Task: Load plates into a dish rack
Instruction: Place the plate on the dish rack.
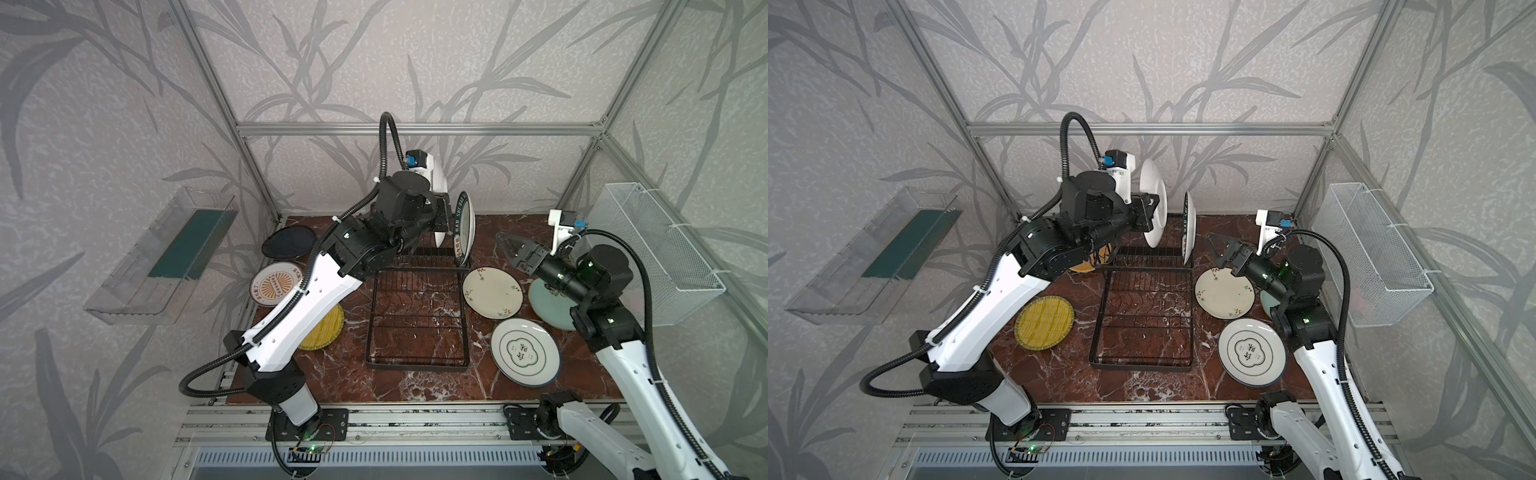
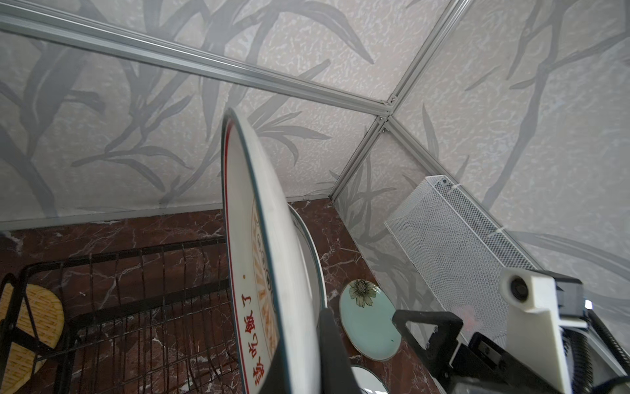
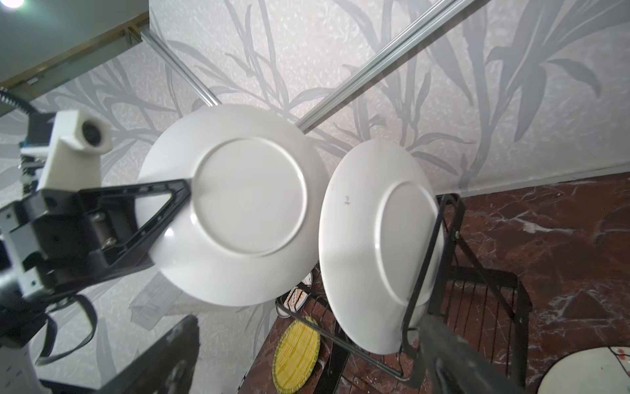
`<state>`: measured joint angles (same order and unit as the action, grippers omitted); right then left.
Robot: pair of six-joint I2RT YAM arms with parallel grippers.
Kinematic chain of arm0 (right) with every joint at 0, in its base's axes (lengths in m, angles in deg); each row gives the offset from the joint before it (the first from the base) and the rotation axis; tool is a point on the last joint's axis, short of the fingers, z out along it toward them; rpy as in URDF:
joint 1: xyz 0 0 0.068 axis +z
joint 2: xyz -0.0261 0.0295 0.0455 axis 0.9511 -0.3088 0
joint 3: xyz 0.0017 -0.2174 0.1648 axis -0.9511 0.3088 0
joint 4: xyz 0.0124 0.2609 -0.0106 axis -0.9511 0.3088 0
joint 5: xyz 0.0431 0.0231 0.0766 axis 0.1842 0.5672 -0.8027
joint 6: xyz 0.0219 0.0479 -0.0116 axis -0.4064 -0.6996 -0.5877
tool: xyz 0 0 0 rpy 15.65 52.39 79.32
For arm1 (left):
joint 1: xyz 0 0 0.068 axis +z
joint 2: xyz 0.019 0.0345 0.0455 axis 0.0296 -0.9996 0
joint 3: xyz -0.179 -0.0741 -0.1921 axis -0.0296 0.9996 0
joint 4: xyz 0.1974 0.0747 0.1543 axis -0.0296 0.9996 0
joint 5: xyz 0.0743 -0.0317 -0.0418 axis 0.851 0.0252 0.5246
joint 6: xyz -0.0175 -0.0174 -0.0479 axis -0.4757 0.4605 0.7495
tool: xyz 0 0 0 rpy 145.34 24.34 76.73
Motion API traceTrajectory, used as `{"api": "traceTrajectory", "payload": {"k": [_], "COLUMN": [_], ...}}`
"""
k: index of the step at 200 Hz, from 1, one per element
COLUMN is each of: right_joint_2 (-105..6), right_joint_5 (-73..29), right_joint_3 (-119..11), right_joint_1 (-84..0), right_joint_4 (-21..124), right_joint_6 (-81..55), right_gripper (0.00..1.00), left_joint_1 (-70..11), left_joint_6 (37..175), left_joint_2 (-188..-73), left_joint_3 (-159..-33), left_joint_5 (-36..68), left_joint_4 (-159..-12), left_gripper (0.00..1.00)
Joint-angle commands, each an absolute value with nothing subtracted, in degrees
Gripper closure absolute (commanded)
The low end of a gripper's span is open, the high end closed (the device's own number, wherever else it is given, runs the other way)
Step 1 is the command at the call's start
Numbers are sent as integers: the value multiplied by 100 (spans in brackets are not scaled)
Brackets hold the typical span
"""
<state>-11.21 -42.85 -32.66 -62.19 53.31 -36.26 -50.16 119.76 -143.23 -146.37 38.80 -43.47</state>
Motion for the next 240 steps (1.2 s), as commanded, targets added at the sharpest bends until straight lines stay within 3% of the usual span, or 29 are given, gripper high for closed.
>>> {"api": "traceTrajectory", "payload": {"k": [1,62,240], "right_joint_2": [-870,-422,-494], "right_joint_5": [-4358,-4163,-4260], "right_joint_3": [-3235,-3041,-2760], "right_joint_1": [-6147,-6103,-6102], "right_joint_4": [5638,6469,6402], "right_joint_6": [-3030,-2450,-2423], "right_gripper": [1,1,1], "left_joint_1": [-4920,-4784,-4795], "left_joint_6": [12208,12527,12623], "left_joint_2": [-14481,-15065,-15676], "left_joint_3": [-15067,-15365,-15210], "left_joint_5": [3980,3699,3780], "left_joint_4": [-4559,-4567,-4369], "left_gripper": [100,100,100]}}
